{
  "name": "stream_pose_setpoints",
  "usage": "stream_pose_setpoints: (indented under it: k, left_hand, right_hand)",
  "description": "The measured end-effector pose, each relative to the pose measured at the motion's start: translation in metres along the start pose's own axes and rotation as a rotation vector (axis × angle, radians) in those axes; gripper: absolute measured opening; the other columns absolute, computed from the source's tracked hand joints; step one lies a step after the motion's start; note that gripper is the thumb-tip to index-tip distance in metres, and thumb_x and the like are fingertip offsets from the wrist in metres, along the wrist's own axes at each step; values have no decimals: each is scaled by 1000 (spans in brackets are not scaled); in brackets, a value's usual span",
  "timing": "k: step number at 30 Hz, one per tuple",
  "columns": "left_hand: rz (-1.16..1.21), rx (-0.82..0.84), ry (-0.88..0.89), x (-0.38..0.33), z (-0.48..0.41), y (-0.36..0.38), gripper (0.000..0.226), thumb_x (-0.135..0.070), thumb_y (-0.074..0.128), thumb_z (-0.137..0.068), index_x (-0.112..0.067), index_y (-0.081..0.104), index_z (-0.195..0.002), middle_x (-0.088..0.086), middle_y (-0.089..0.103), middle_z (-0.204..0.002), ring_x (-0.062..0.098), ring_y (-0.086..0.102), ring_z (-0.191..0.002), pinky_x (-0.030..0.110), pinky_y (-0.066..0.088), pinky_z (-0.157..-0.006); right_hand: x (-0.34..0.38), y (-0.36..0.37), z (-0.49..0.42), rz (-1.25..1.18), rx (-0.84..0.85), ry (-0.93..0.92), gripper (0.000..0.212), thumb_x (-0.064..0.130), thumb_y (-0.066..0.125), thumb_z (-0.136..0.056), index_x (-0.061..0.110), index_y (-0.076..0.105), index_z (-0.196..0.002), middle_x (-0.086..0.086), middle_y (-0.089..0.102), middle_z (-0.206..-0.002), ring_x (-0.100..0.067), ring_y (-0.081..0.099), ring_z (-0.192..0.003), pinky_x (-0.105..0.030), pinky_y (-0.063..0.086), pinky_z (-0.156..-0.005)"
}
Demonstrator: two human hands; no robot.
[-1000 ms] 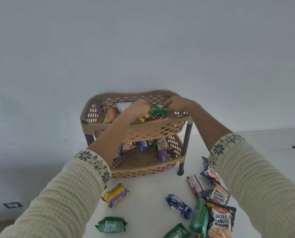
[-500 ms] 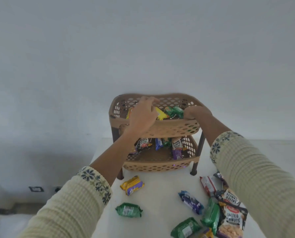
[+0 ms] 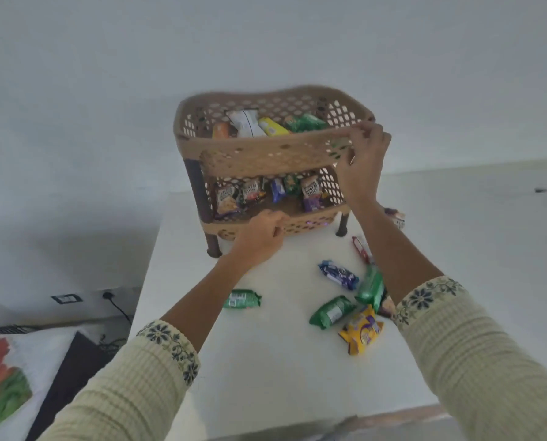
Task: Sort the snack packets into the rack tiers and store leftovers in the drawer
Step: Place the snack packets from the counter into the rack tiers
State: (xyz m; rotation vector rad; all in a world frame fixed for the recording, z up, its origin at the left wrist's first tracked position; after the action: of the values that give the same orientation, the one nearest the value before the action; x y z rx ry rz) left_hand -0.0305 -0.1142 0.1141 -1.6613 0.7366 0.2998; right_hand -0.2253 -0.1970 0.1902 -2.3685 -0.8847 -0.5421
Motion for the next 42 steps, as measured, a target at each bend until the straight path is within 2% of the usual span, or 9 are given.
stream_pose_setpoints:
  k: [3, 6, 13, 17, 23, 28, 35, 38, 42]
  left_hand:
    - [-60, 280, -131, 18, 20, 30, 35, -22, 49, -97, -20, 54, -132, 9, 53, -129, 26, 60, -104, 36, 48, -85]
    - [-118, 436, -198, 26, 33, 49, 41, -31, 51, -97, -22, 47, -137, 10, 46, -132, 26, 54, -115, 40, 46, -96]
    - [-109, 475, -161, 4, 52, 87, 49, -50, 53, -92, -27, 48, -135, 8, 47, -135, 27, 47, -126, 46, 35, -106]
    - [-97, 494, -94, -21, 52, 110, 54, -56, 51, -92, -25, 48, -135, 9, 46, -137, 28, 45, -127, 47, 36, -104]
    - [-151, 492, -47, -52, 43, 140, 45, -42, 49, -95, -20, 49, -134, 12, 47, -134, 30, 46, -122, 46, 41, -100]
    - [-202, 527, -107, -57, 37, 156, 42, -36, 51, -94, -16, 48, -131, 16, 42, -134, 32, 45, -119, 44, 42, -96]
    - [-179, 587, -232, -39, 39, 161, 54, -34, 62, -87, -16, 45, -135, 13, 45, -130, 30, 51, -116, 40, 47, -91]
    - [-145, 573, -250, -38, 38, 161, 45, -30, 63, -84, -14, 53, -125, 8, 61, -118, 26, 61, -100, 34, 52, -80]
    - [-140, 550, -279, -35, 37, 160, 43, -34, 63, -83, -15, 55, -121, 6, 64, -110, 24, 61, -91, 29, 48, -71]
  right_hand:
    - [-14, -5, 41, 40, 39, 57, 42, -3, 40, -74, 15, 67, -102, -11, 52, -115, -27, 45, -108, -25, 45, -75]
    - [-35, -12, 76, 162, 148, 206, 40, -5, 47, -78, 17, 68, -104, -10, 53, -114, -28, 43, -112, -34, 49, -79]
    - [-87, -39, 155, 565, 546, 685, 44, 9, 55, -82, 19, 58, -125, -17, 41, -140, -41, 25, -135, -51, 26, -109]
    - [-103, -63, 182, 668, 545, 813, 40, 16, 53, -85, 20, 56, -126, -18, 38, -141, -41, 24, -134, -51, 24, -107]
    - [-115, -90, 212, 658, 472, 894, 40, 45, 52, -93, 25, 56, -128, -15, 36, -143, -37, 26, -132, -51, 29, -102]
    - [-124, -100, 220, 605, 511, 948, 56, 41, 66, -84, 25, 48, -134, -14, 29, -148, -37, 21, -136, -58, 36, -100]
    - [-126, -97, 217, 582, 521, 953, 56, 24, 66, -80, 21, 47, -133, -15, 29, -146, -37, 21, -135, -56, 39, -96]
    - [-123, -94, 215, 607, 512, 946, 56, 21, 65, -80, 21, 48, -133, -15, 26, -150, -37, 19, -138, -58, 36, -101]
    - [-122, -89, 212, 677, 463, 858, 50, 27, 61, -82, 25, 52, -131, -12, 23, -154, -35, 15, -142, -63, 22, -108]
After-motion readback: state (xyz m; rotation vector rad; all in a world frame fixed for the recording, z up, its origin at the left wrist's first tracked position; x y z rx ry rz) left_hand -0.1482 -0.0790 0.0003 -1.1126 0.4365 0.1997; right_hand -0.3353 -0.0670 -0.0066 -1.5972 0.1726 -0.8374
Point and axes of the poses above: each hand's wrist, its own z-axis away from the middle knuckle, its own y-axis out of the palm, x = y × z, the point moved 1 cm from there along -z, towards the middle knuckle
